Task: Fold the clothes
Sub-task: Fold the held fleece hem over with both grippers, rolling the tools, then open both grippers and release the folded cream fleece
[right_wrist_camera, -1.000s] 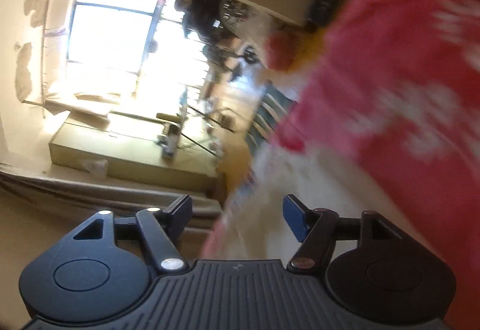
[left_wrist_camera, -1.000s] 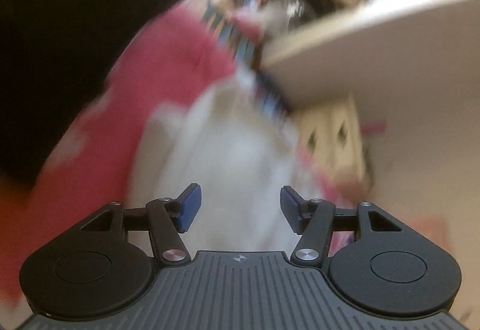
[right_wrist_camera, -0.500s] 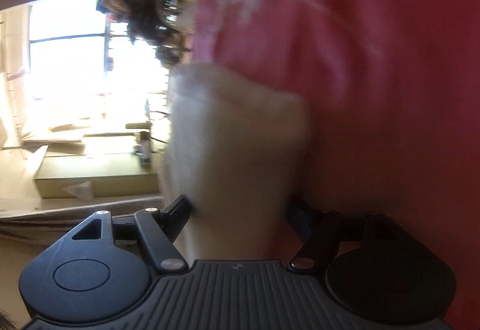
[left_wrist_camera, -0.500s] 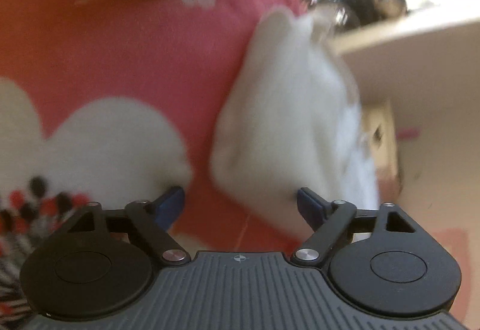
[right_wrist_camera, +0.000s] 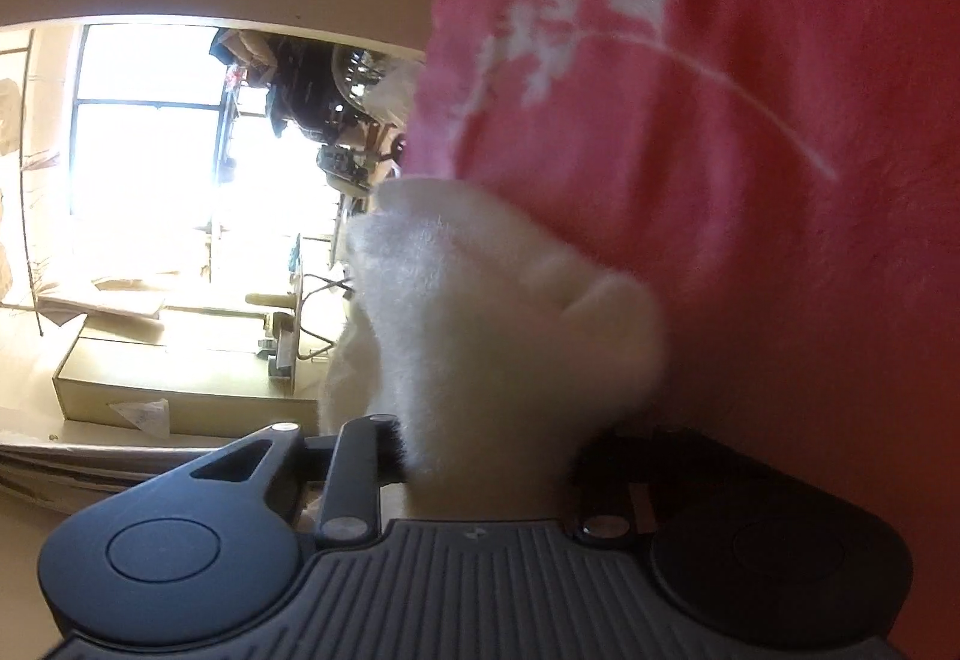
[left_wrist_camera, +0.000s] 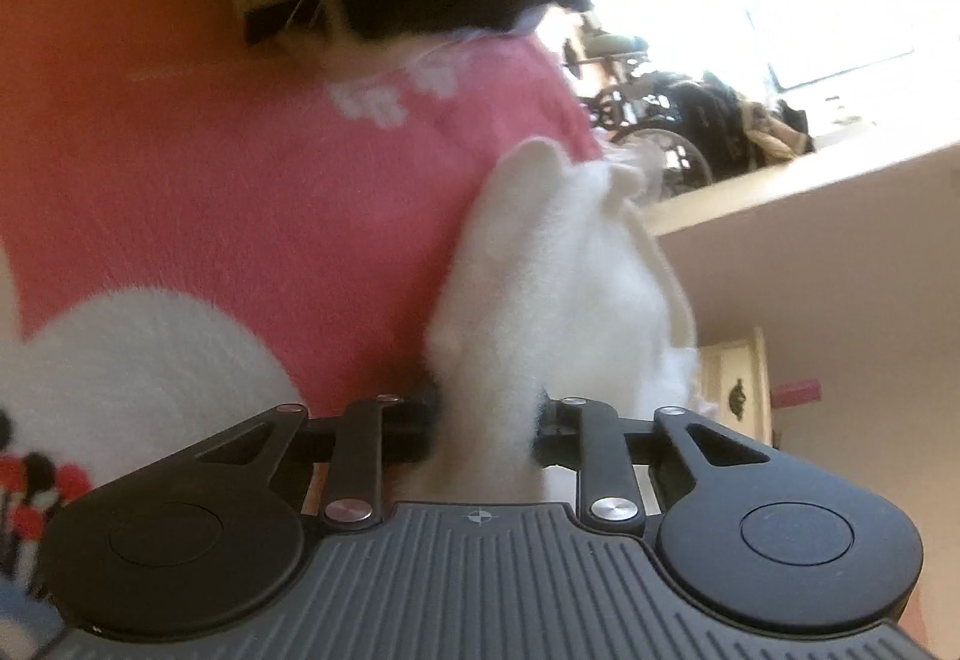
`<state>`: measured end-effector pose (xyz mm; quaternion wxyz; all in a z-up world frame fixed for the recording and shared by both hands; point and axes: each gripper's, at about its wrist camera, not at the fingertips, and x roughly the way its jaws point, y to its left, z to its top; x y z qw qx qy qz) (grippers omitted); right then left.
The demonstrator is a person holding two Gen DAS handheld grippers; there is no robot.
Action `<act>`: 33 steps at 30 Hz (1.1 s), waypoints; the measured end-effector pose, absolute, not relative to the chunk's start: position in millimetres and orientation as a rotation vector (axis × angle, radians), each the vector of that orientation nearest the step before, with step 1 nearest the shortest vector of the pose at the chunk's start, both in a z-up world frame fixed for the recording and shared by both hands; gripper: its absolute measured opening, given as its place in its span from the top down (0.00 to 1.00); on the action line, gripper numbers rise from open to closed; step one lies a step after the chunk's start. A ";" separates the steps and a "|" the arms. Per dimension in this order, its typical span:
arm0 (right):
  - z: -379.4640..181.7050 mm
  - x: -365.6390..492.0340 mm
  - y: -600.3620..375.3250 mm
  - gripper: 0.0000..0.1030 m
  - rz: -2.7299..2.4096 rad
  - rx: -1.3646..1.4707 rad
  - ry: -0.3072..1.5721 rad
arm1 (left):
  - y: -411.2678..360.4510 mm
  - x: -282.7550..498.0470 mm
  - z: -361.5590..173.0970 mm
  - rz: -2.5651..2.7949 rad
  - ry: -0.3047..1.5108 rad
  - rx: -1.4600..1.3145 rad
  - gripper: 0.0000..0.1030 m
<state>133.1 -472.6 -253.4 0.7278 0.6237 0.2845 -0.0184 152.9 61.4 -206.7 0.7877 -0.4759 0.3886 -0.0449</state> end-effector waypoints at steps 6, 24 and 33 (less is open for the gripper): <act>-217.7 87.2 -457.1 0.72 0.007 1.331 0.692 | 83.9 111.1 -178.9 -0.129 0.931 -1.000 0.79; -178.3 -104.1 -435.6 0.35 -0.144 1.101 1.188 | 146.3 -33.1 -122.1 -0.198 1.130 -0.491 0.51; -111.4 -122.7 -422.2 0.38 -0.231 0.654 1.078 | 93.1 -20.8 -99.8 -0.293 0.950 -0.181 0.50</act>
